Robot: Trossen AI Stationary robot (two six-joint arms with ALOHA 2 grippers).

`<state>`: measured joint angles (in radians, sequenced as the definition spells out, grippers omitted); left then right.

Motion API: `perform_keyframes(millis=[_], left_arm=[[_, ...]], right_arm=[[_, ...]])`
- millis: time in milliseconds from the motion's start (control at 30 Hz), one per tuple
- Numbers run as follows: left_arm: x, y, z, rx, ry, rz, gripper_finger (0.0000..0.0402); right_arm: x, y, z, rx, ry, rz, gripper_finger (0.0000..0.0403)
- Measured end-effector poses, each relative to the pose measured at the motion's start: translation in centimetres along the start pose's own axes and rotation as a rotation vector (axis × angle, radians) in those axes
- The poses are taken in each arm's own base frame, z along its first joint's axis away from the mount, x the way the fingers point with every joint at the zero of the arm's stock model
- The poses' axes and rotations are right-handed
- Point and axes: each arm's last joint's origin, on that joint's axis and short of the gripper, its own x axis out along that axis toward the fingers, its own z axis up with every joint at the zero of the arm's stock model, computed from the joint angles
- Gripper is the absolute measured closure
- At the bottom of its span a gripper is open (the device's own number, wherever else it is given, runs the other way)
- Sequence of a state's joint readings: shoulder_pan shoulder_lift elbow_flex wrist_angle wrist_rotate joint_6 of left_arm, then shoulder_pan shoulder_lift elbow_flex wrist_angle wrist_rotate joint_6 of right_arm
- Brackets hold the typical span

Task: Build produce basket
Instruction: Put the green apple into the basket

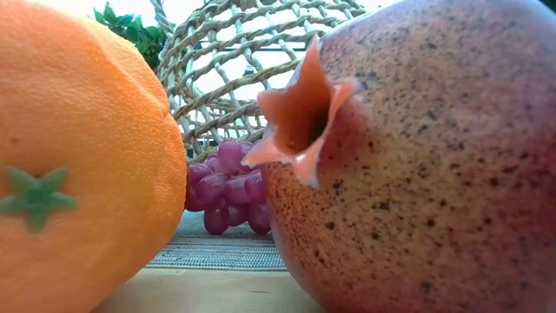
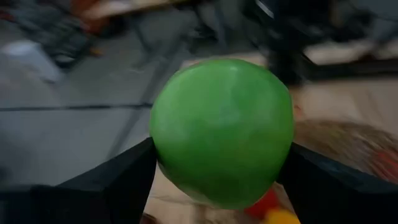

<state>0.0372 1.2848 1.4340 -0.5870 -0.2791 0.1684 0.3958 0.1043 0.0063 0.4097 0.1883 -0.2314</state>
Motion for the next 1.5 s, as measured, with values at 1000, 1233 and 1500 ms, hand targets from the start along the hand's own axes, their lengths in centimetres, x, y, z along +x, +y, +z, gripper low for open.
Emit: perform_keyframes(millis=[1000, 1233, 1500], left_arm=[[13.2, -9.7, -7.6, 0.990, 0.454, -0.344, 0.0083], [14.2, -10.2, -8.2, 1.006, 0.467, -0.355, 0.0083], [14.7, -9.2, -8.1, 0.980, 0.500, -0.217, 0.0083]], right_arm=[[0.0, 0.0, 0.1, 0.001, -0.007, -0.002, 0.0093], [0.0, 0.0, 0.1, 0.001, -0.007, -0.002, 0.0093], [0.0, 0.0, 0.1, 0.001, -0.007, -0.002, 0.0093]])
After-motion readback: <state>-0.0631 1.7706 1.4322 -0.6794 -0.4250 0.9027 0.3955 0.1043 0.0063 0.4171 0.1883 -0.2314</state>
